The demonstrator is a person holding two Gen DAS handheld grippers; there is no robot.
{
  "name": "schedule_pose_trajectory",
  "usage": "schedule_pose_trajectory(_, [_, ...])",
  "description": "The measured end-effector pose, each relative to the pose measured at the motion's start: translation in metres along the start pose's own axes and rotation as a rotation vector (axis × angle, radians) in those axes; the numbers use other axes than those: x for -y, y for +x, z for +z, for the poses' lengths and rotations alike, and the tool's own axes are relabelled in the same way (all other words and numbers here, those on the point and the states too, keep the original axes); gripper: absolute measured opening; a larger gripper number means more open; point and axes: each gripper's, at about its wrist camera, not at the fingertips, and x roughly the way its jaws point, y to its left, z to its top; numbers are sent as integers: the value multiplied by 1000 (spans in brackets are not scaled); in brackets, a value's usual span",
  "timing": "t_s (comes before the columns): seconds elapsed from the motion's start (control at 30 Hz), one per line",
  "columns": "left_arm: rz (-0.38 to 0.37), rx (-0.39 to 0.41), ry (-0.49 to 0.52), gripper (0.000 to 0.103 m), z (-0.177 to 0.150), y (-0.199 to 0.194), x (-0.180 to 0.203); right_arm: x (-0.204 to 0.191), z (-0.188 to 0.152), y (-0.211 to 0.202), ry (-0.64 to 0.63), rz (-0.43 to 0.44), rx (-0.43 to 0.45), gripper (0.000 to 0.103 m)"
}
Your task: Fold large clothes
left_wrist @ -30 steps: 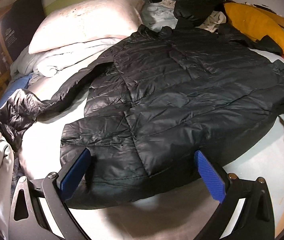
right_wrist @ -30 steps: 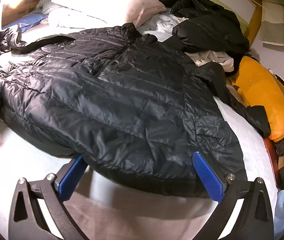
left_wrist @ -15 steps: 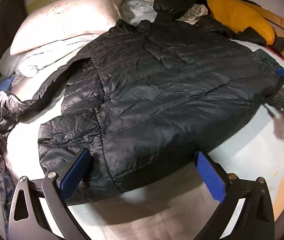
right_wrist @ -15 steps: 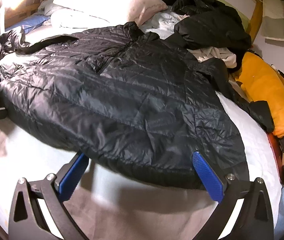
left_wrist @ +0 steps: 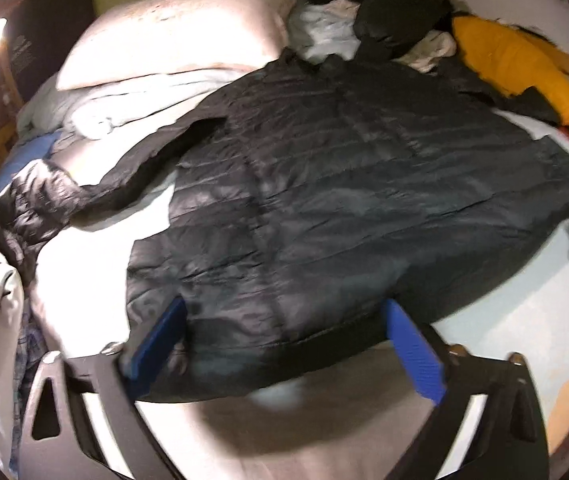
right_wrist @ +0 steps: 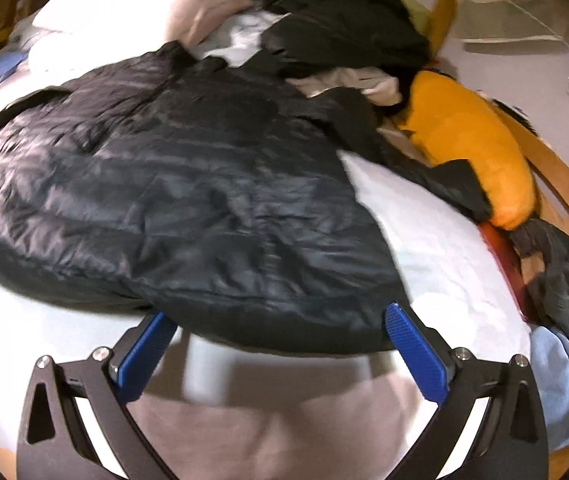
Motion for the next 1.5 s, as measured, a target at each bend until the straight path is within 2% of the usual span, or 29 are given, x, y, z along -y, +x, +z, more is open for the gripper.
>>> schedule_pose_trajectory(0.07, [-49, 15, 19, 86, 1, -8, 6, -7, -2, -9, -29, 35, 22, 103])
schedule_pose_trajectory(0.13, [-82, 46, 65, 86, 0, -19, 17, -20, -5, -19, -85, 147, 28, 103])
schedule_pose_trajectory(0.17, [-91, 56, 93, 86, -1, -23, 24, -28, -7, -23, -116, 176, 37, 103])
schedule_pose_trajectory(0.23, [-133, 58, 131, 86, -3, -27, 35, -50, -14, -34, -221, 182, 86, 103])
schedule_pose_trajectory(0.3, [-189, 32, 125, 84, -5, -25, 40, -67, -20, -39, -285, 178, 110, 103])
schedule_pose_trajectory(0.33, [-187, 26, 128, 83, -5, -24, 42, -73, -21, -40, -303, 183, 110, 103])
schedule_pose_trajectory(0.47, [-98, 26, 186, 83, -9, -14, 53, -81, -21, -29, -291, 182, 73, 103])
schedule_pose_trajectory(0.6, [-16, -14, 168, 84, -15, 16, 53, -76, -20, -11, -246, 120, 46, 103])
schedule_pose_trajectory(0.73, [-16, -17, 117, 90, -17, 30, 42, -72, -15, 0, -215, 100, 48, 103])
schedule_pose_trajectory(0.83, [-7, -19, 113, 96, -17, 34, 41, -69, -11, 10, -206, 26, 50, 103])
schedule_pose_trajectory(0.87, [3, -20, 115, 100, -17, 36, 41, -66, -9, 14, -186, 19, 42, 103])
schedule_pose_trajectory(0.97, [29, -16, 102, 102, -16, 36, 37, -57, -2, 21, -118, 11, 15, 103])
schedule_pose_trajectory(1.0, [54, -8, 97, 102, -16, 34, 35, -55, 0, 23, -107, -1, 8, 103])
schedule_pose_trajectory(1.07, [154, 36, 67, 102, -15, 28, 28, -54, 2, 24, -102, -6, 7, 102])
schedule_pose_trajectory(1.1, [164, 48, 52, 101, -13, 26, 23, -55, 2, 23, -105, -9, 12, 100])
schedule_pose_trajectory(1.17, [119, 53, 23, 96, -11, 22, 14, -57, 2, 20, -120, -28, 30, 84])
schedule_pose_trajectory(1.23, [98, 47, 20, 90, -10, 21, 12, -58, 2, 18, -129, -44, 37, 78])
schedule_pose_trajectory(1.27, [108, 53, 23, 84, -10, 20, 13, -57, 2, 17, -124, -52, 40, 73])
schedule_pose_trajectory(1.33, [133, 80, 25, 79, -9, 16, 15, -53, 2, 14, -94, -65, 44, 69])
schedule_pose_trajectory(1.4, [134, 98, 41, 67, -9, 12, 17, -50, 1, 9, -78, -65, 63, 67])
schedule_pose_trajectory(1.47, [135, 97, 57, 44, -8, 13, 20, -48, 1, 6, -82, -82, 87, 53])
schedule_pose_trajectory(1.5, [132, 97, 58, 35, -9, 14, 20, -48, 1, 7, -83, -87, 85, 47])
